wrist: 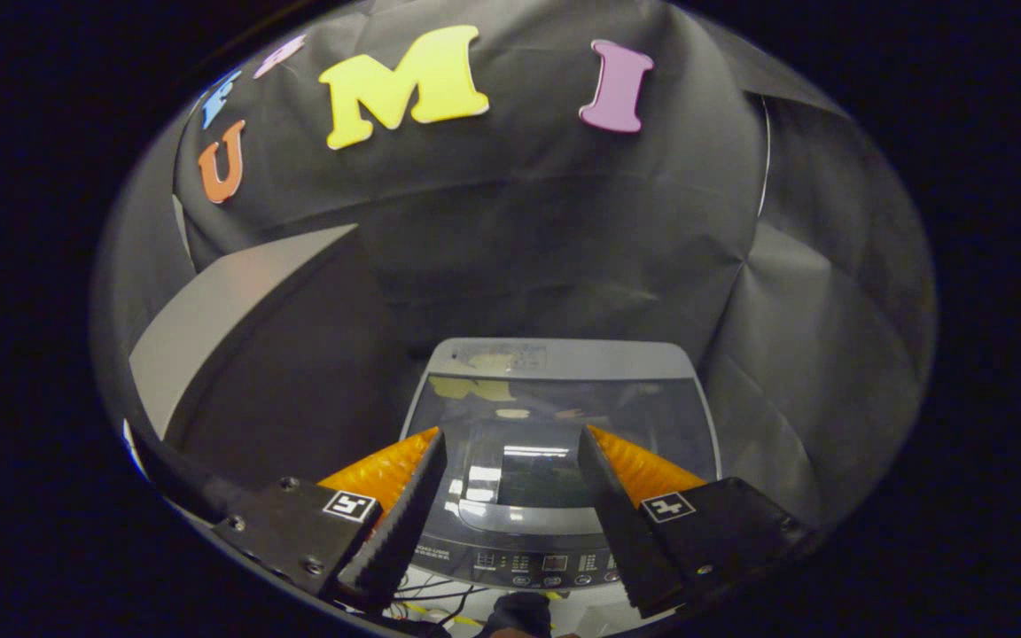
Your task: Put the clothes into the washing machine and then close the washing machine lid.
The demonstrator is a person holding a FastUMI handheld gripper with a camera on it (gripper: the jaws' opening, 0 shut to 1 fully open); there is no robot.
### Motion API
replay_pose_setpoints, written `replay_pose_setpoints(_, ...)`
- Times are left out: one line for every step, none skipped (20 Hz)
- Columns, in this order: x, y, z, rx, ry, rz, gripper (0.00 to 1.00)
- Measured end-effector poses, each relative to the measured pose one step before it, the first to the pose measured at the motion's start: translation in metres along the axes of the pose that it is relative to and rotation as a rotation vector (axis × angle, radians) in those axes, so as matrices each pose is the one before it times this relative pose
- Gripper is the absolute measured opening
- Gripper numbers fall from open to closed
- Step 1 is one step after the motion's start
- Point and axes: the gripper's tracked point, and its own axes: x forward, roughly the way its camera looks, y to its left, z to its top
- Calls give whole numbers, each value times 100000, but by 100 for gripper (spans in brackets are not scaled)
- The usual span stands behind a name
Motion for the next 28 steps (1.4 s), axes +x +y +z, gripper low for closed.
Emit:
replay_pose_setpoints(-1541, 476, 95, 1238, -3321, -148, 94)
replay_pose_setpoints(-1663, 737, 155, 1509, -3244, -271, 94)
replay_pose_setpoints(-1675, 879, 176, 1541, -3123, -398, 94)
replay_pose_setpoints(-1686, 1130, 242, 1051, -3712, -72, 94)
replay_pose_setpoints(-1748, 671, 132, 466, -3661, -38, 94)
replay_pose_setpoints(-1778, 554, 53, 16, -3022, -288, 94)
replay_pose_setpoints(-1754, 329, 73, -293, -3046, -775, 94)
replay_pose_setpoints(-1725, 89, 63, -178, -3305, -1168, 94)
replay_pose_setpoints(-1567, 63, 45, -67, -3256, -1477, 94)
replay_pose_setpoints(-1603, -234, 82, 277, -3507, -2335, 94)
replay_pose_setpoints(-1522, 202, 57, 36, -3138, -825, 94)
replay_pose_setpoints(-1761, 401, -95, -279, -2081, 116, 95)
replay_pose_setpoints(-1624, 186, -314, -549, -1081, -194, 95)
replay_pose_setpoints(-1468, -38, -434, -697, -761, -119, 95)
replay_pose_setpoints(-1499, 140, -157, -353, -1011, 396, 95)
replay_pose_setpoints(-1461, -9, 58, 51, -1183, 500, 95)
replay_pose_setpoints(-1421, 154, 184, 434, -1200, 1126, 95)
replay_pose_setpoints(-1483, 56, 358, 478, -1740, 1093, 95)
replay_pose_setpoints(-1486, 39, 623, 220, -2883, 1651, 95)
replay_pose_setpoints(-1361, -59, 721, -418, -3389, 1489, 95)
replay_pose_setpoints(-1433, -180, 524, -788, -3012, 792, 95)
replay_pose_setpoints(-1530, -123, 344, -739, -2187, 1190, 95)
replay_pose_setpoints(-1565, -82, 254, -431, -1345, 1140, 95)
replay_pose_setpoints(-1812, -77, 318, -123, -1401, 2211, 95)
replay_pose_setpoints(-1702, -115, 280, 106, -1234, 1824, 96)
replay_pose_setpoints(-1525, -151, 123, 118, 333, 2280, 97)
replay_pose_setpoints(-1863, -253, -76, -650, 420, 1737, 97)
replay_pose_setpoints(-1892, -691, -278, -1051, 412, 889, 98)
